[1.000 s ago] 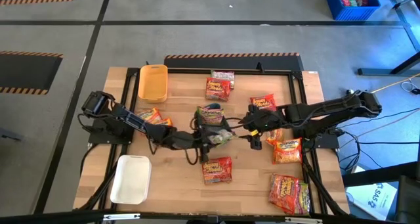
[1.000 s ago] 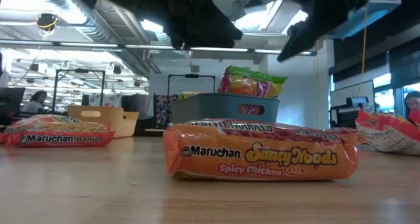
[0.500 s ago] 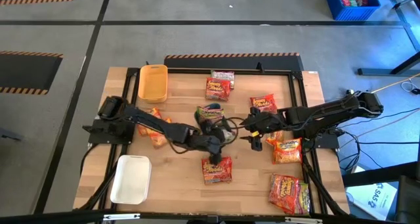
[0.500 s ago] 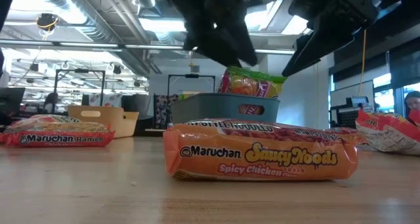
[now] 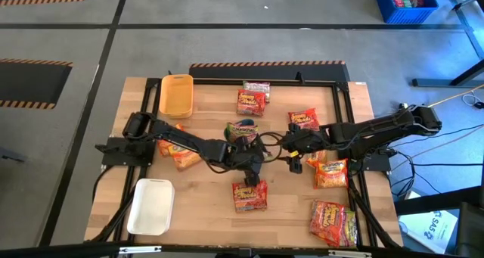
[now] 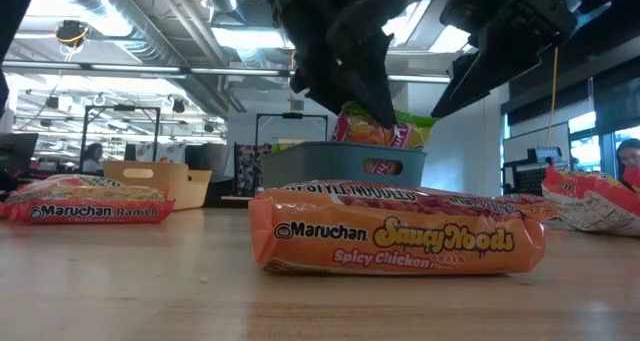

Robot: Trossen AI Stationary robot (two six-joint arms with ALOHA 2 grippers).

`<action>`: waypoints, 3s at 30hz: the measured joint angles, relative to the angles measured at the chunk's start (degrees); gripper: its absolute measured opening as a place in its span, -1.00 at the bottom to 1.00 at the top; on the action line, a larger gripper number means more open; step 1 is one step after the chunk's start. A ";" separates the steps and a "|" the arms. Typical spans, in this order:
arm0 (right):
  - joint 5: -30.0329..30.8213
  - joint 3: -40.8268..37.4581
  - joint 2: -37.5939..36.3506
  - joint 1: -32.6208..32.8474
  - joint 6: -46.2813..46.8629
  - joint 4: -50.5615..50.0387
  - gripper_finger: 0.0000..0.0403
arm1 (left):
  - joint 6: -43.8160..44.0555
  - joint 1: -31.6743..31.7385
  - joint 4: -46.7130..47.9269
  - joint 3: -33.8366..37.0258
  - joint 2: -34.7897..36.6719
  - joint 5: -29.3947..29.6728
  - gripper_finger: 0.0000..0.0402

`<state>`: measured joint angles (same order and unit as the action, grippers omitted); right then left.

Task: Sort Maruchan noodles
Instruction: Put the green noodles into the blue bin

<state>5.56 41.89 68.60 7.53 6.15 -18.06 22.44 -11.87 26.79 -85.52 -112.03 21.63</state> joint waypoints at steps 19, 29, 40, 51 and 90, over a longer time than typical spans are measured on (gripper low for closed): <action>0.02 0.00 0.02 0.00 0.02 0.08 0.37 | -0.10 2.68 3.38 -0.04 -1.70 -0.09 -0.19; 0.02 0.00 0.02 0.00 0.02 0.22 0.37 | -0.68 2.74 3.23 -0.04 -1.55 0.65 -0.49; -0.11 0.00 0.02 0.00 0.00 0.47 0.37 | -0.55 2.02 3.14 0.02 -1.53 2.87 -0.51; -0.15 0.02 0.02 0.00 0.92 1.11 0.37 | -1.45 1.33 3.70 0.07 -0.39 3.97 -0.56; -2.19 -7.61 1.97 0.00 -12.77 35.00 0.37 | -8.16 -4.26 5.90 0.07 11.25 9.30 -0.65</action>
<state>3.37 34.28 70.57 7.53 -6.61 16.93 14.27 -16.13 32.69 -85.45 -100.78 30.93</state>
